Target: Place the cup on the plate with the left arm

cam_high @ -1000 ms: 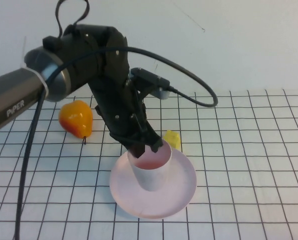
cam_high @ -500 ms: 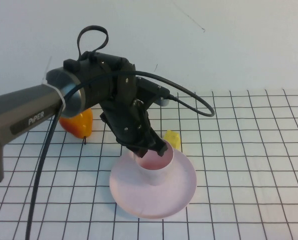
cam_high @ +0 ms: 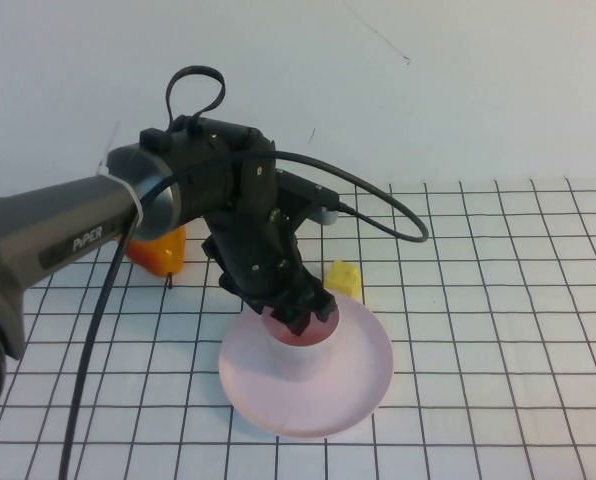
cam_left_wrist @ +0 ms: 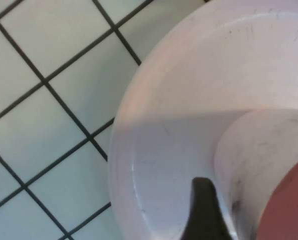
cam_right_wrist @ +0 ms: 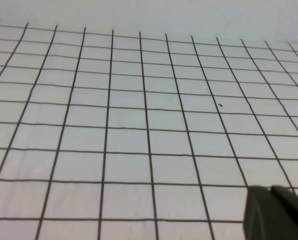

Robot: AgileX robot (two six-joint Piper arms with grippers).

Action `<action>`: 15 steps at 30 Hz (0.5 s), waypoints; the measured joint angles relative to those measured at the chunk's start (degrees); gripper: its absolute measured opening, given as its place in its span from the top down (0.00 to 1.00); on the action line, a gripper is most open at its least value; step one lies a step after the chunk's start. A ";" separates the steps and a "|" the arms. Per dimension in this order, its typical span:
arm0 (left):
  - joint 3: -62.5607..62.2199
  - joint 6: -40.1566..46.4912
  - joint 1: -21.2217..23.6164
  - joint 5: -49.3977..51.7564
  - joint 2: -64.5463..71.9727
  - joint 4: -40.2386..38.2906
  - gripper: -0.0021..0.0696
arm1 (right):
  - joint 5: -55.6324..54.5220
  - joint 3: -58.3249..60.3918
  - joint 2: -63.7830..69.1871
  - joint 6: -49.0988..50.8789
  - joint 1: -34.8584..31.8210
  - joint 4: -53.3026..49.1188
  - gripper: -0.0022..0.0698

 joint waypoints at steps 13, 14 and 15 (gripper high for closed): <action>-2.59 -1.51 1.81 -4.35 -16.08 2.13 0.72 | 0.00 0.00 0.00 0.00 0.00 0.00 0.97; -2.59 -1.95 2.28 -4.44 -18.54 2.86 0.81 | 0.00 0.00 0.00 0.00 0.00 0.00 0.97; -2.59 -2.58 2.73 -4.60 -21.10 3.52 0.86 | 0.00 0.00 0.00 0.00 0.00 0.00 0.97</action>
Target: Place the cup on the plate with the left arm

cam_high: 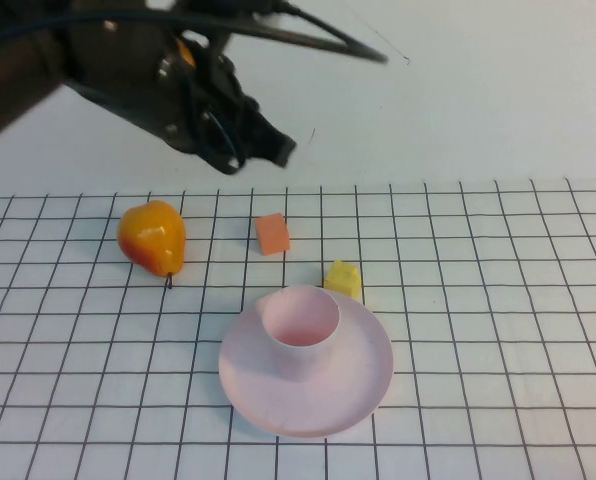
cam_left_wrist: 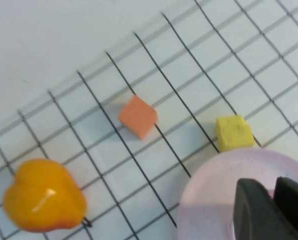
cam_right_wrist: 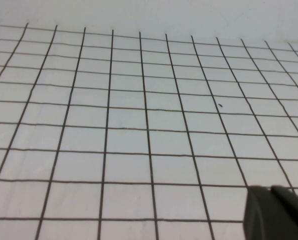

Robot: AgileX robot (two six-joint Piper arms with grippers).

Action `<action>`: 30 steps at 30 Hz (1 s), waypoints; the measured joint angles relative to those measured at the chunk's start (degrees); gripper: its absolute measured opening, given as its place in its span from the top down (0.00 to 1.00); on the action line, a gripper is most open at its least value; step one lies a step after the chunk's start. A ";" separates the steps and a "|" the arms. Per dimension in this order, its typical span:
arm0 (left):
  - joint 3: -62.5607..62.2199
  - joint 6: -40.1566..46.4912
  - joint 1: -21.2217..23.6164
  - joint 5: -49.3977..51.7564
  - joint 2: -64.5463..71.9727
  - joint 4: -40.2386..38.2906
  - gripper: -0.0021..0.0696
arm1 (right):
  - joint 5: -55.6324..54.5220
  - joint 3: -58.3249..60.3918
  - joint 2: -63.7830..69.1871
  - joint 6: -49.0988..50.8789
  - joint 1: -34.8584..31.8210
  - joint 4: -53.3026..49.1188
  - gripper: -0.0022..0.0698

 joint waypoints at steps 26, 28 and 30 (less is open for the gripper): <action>53.74 -11.32 0.43 -26.77 -62.99 8.86 0.97 | 0.00 0.00 0.00 0.00 0.00 0.00 0.97; 56.40 -11.32 0.43 -26.97 -63.23 8.74 0.97 | 0.00 0.00 0.00 0.00 0.00 0.00 0.97; 58.09 -11.32 0.43 -27.21 -63.23 8.74 0.97 | 0.00 0.00 0.00 0.00 0.00 0.00 0.97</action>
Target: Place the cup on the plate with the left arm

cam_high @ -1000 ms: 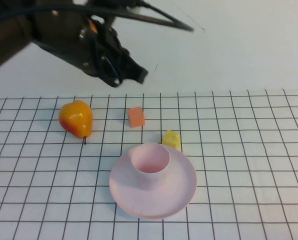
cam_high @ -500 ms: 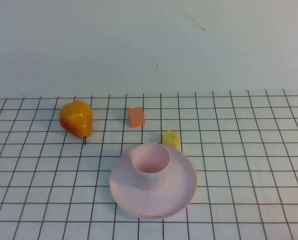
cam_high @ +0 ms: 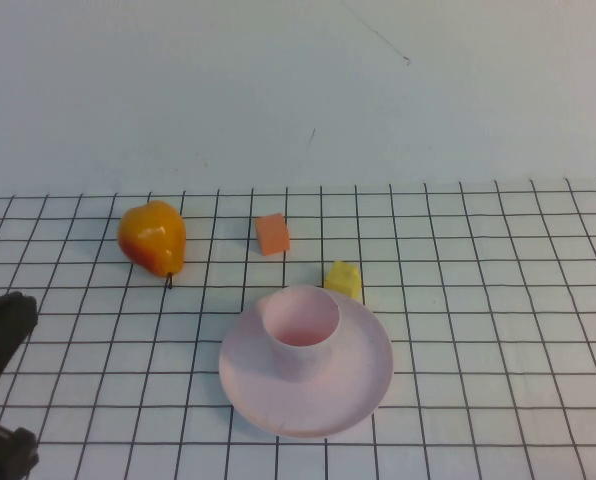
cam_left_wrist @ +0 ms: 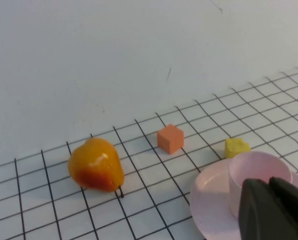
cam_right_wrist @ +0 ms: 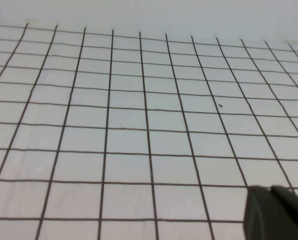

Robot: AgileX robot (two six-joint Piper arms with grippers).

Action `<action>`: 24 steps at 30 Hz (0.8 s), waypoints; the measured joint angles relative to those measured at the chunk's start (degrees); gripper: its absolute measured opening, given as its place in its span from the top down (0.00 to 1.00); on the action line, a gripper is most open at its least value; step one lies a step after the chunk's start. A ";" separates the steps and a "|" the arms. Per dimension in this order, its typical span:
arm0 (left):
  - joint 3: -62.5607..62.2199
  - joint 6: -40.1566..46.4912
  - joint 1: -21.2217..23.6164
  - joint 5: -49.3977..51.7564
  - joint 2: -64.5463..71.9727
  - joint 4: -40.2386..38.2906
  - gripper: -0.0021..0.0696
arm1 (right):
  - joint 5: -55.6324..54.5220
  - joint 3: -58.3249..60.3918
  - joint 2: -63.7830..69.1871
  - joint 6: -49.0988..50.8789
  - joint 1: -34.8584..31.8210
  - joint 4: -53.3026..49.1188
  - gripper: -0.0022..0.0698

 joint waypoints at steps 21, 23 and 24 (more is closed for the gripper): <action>2.61 -26.58 4.90 2.81 -2.89 26.50 0.97 | 0.00 0.00 0.00 0.00 0.00 0.00 0.97; 4.06 -28.12 8.87 1.16 -5.53 27.78 0.97 | 0.00 0.00 0.00 0.00 0.00 0.00 0.97; 5.24 -28.38 11.28 -0.23 -7.11 28.18 0.97 | 0.00 0.00 0.00 0.00 0.00 0.00 0.97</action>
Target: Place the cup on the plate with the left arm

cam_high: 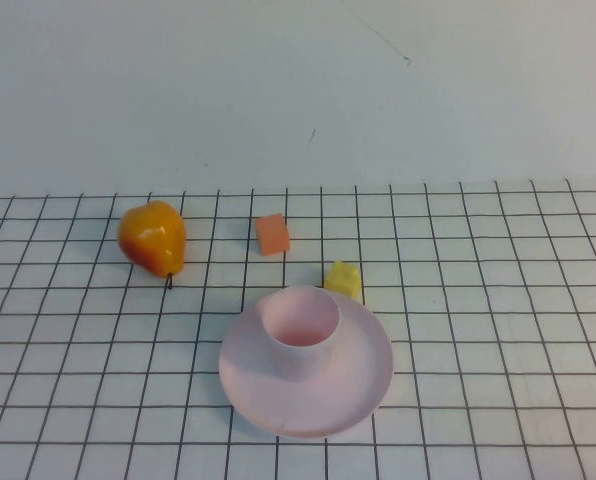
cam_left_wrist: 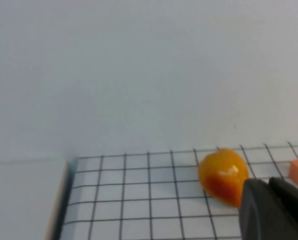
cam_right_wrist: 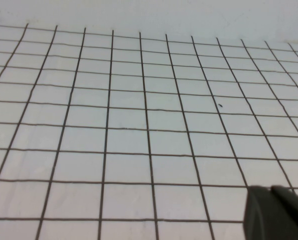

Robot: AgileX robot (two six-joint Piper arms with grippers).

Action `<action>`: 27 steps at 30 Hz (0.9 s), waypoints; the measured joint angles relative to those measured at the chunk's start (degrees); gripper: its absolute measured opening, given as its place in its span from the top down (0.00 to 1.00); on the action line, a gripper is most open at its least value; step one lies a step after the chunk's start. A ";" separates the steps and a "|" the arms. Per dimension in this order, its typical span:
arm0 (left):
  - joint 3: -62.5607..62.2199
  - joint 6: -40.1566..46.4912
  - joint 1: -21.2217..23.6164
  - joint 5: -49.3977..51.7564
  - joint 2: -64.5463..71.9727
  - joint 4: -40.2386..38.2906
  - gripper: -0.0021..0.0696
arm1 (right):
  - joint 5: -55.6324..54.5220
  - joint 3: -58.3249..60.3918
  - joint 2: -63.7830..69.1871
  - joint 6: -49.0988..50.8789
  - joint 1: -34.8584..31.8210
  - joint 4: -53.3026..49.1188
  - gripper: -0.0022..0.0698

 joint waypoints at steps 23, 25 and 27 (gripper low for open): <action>29.72 -14.56 18.67 -17.71 -22.93 3.02 0.97 | 0.00 0.00 0.00 0.00 0.00 0.00 0.97; 29.72 -14.20 18.67 -17.71 -22.93 3.02 0.97 | 0.00 0.00 0.00 0.00 0.00 0.00 0.97; 29.72 -11.47 18.65 -18.21 -22.93 2.37 0.97 | 0.00 0.00 0.00 0.00 0.00 0.00 0.97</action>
